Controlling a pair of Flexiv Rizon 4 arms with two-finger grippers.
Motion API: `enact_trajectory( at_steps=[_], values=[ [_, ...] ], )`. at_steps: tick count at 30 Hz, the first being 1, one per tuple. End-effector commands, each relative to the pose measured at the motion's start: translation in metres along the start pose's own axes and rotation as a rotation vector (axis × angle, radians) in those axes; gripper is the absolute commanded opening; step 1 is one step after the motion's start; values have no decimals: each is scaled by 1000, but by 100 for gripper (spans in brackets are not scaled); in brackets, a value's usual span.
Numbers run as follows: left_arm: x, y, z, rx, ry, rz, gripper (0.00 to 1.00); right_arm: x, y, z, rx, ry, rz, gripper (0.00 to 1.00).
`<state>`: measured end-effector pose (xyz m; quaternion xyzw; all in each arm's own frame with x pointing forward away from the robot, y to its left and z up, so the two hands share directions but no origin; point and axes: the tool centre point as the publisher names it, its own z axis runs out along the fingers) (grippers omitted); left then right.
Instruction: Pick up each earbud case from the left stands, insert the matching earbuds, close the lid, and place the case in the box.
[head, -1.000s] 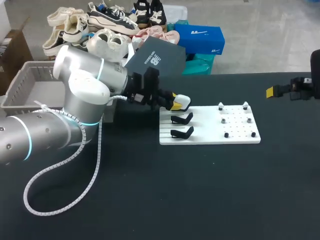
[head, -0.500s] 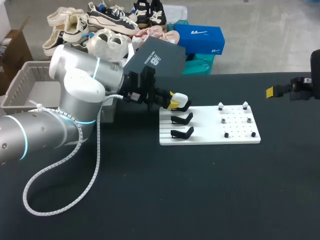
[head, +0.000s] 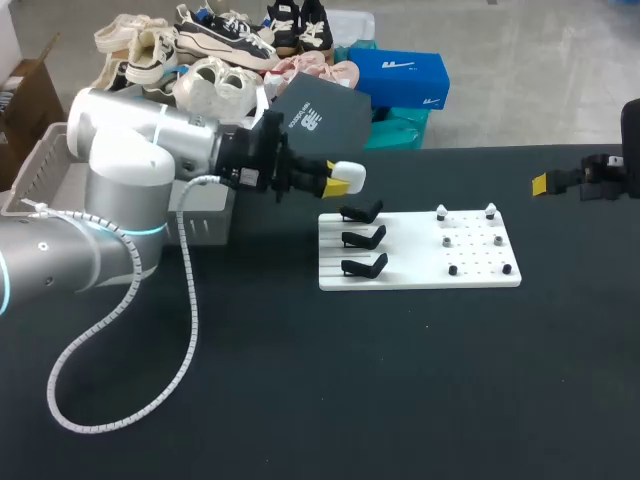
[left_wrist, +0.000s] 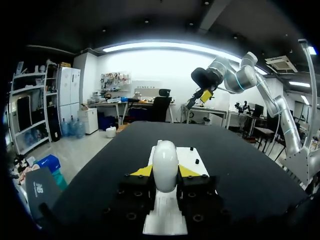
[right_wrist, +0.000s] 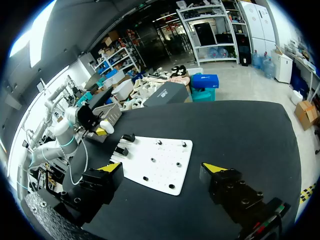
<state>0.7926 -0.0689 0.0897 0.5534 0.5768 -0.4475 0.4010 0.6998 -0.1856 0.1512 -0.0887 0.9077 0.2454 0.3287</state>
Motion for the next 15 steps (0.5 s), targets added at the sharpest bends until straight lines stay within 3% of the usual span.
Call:
enact_trajectory(
  at_steps=[1,9,15],
  values=[
    [-9,-51,-19,-50,-27,1,0,0,-1,1,-4,0,-2,100],
    [-24,-89,-22,-65,-87,36,0,0,-1,1,-4,0,-2,100],
    [-34,-108,-19,-73,-123,61,0,0,-1,1,-4,0,-2,100]
  ],
)
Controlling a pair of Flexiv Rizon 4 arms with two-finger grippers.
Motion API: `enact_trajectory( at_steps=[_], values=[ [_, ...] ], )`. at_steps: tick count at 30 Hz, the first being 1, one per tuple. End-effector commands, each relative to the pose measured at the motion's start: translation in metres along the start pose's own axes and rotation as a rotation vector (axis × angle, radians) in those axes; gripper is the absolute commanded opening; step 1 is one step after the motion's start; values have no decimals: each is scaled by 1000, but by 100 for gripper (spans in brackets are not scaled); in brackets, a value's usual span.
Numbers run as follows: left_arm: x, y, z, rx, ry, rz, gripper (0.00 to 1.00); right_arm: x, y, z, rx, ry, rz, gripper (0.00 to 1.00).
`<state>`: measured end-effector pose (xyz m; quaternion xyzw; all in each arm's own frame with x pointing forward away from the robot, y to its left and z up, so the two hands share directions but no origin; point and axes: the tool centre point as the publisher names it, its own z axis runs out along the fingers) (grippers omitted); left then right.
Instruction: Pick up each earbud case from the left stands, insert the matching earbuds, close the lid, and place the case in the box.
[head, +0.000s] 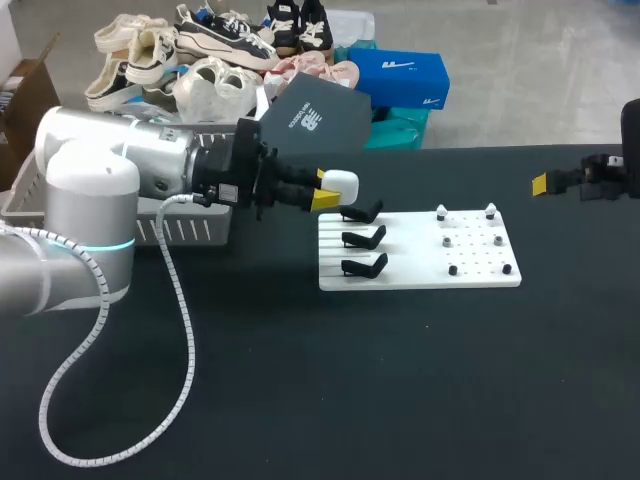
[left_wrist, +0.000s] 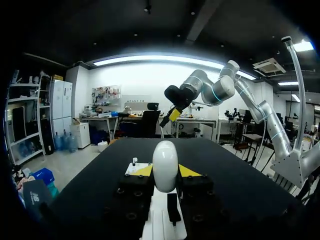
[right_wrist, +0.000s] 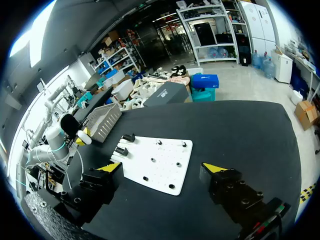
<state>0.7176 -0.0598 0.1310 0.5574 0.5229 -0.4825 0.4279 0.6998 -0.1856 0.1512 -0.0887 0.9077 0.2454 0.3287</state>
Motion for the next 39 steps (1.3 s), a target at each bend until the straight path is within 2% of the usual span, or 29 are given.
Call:
enact_trajectory(
  at_steps=[1,5,32,33,39],
  values=[
    [-6,-32,2,-141,-20,10,0,0,-1,1,-4,0,-2,100],
    [-13,-37,5,-169,-33,5,0,0,-1,1,-4,0,-2,100],
    [-13,-37,5,-169,-33,5,0,0,-1,1,-4,0,-2,100],
    [-11,-38,10,-196,1,39,0,0,-1,1,-4,0,-2,100],
    [-7,-41,39,-99,-18,77,0,0,-1,1,-4,0,-2,100]
  ],
)
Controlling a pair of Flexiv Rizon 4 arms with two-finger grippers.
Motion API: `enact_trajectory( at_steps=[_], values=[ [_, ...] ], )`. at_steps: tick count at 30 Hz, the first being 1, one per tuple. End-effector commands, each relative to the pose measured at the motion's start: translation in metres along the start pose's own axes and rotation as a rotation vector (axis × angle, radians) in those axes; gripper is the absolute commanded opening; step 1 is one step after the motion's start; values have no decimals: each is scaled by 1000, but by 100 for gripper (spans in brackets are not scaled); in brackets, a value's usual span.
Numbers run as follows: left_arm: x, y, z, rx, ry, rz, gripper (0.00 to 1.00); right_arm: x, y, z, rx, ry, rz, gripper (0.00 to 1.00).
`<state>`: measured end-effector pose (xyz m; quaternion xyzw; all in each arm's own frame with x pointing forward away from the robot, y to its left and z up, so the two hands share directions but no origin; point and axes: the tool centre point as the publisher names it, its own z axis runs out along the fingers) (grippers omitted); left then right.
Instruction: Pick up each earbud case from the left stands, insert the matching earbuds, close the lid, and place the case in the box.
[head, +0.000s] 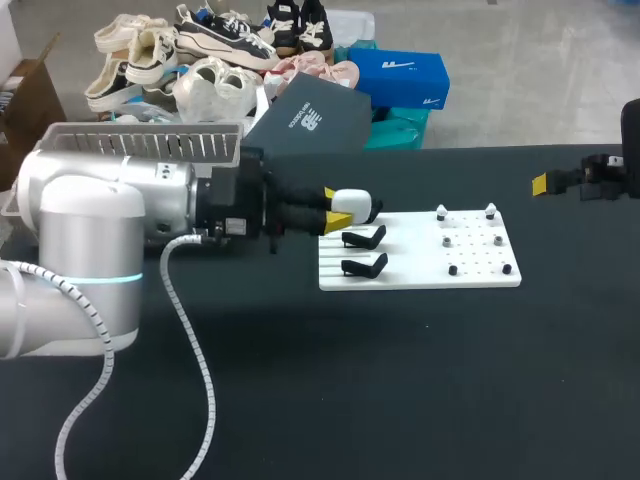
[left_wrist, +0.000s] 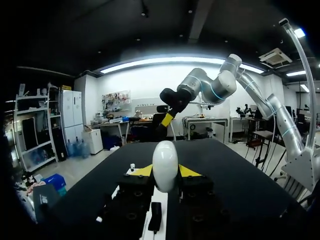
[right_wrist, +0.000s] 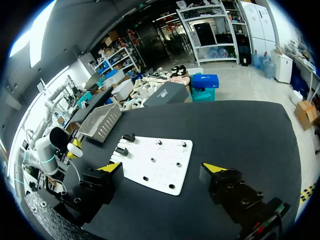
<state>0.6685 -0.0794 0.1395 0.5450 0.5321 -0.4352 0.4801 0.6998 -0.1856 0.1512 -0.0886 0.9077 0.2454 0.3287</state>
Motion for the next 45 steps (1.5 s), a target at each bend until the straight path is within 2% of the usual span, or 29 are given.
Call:
enact_trajectory(
  at_steps=[1,8,11,15,21,29,45],
  values=[
    [5,4,22,41,-18,14,0,0,-1,1,-4,0,-2,100],
    [9,10,46,100,-41,48,0,0,-1,1,-4,0,-2,100],
    [11,13,50,107,-51,53,0,11,1,-3,-9,38,-26,100],
    [14,16,54,115,-64,44,0,17,20,-12,-6,33,-72,100],
    [17,18,56,110,-83,33,0,21,63,-23,-54,22,-172,100],
    [21,19,55,83,-105,14,0,31,110,-15,-77,63,-285,100],
    [23,17,53,62,-115,7,0,49,137,10,-73,110,-282,100]
  ],
)
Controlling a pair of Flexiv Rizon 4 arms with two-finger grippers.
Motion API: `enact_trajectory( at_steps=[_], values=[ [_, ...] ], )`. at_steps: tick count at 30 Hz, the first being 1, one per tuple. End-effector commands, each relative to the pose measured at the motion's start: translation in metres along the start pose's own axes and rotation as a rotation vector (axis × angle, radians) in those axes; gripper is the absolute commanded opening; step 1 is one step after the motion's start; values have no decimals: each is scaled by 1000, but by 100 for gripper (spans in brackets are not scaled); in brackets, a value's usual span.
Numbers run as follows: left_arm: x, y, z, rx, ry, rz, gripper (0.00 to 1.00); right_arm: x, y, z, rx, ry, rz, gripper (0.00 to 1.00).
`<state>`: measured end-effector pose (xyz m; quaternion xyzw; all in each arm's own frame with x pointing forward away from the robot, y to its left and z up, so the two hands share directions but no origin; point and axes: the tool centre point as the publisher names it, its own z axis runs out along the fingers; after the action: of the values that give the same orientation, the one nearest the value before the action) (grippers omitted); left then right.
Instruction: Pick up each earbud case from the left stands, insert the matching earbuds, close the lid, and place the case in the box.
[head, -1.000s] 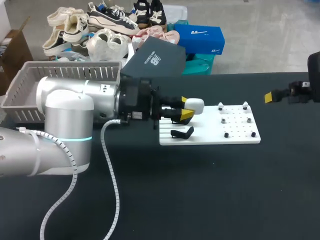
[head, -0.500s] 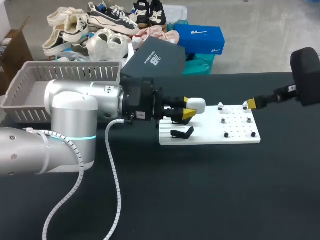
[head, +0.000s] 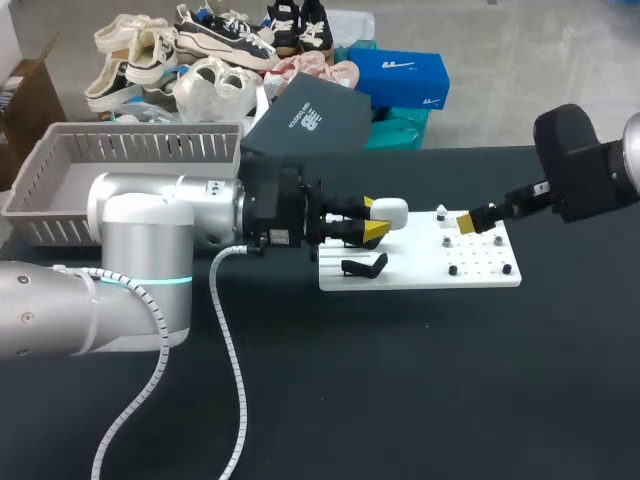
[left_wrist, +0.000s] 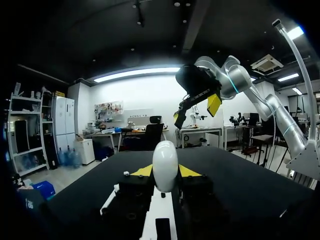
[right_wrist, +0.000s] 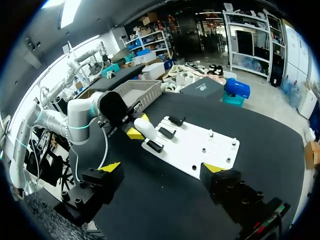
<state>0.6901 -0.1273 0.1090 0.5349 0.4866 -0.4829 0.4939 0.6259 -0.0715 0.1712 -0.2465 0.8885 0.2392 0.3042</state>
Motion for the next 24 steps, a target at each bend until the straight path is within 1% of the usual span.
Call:
enact_trajectory(
  at_steps=[1,4,12,19,24],
  values=[
    [-1,-1,0,-3,4,2,0,3,8,8,34,5,3,100],
    [-1,-1,0,-3,4,2,0,4,14,13,31,14,2,100],
    [-1,-1,0,-3,4,2,0,-3,30,27,14,39,-21,100],
    [-1,-1,0,-3,4,2,0,-9,32,46,7,81,-21,100],
    [-1,-1,0,-3,4,2,0,-13,35,54,7,105,-20,100]
  ],
)
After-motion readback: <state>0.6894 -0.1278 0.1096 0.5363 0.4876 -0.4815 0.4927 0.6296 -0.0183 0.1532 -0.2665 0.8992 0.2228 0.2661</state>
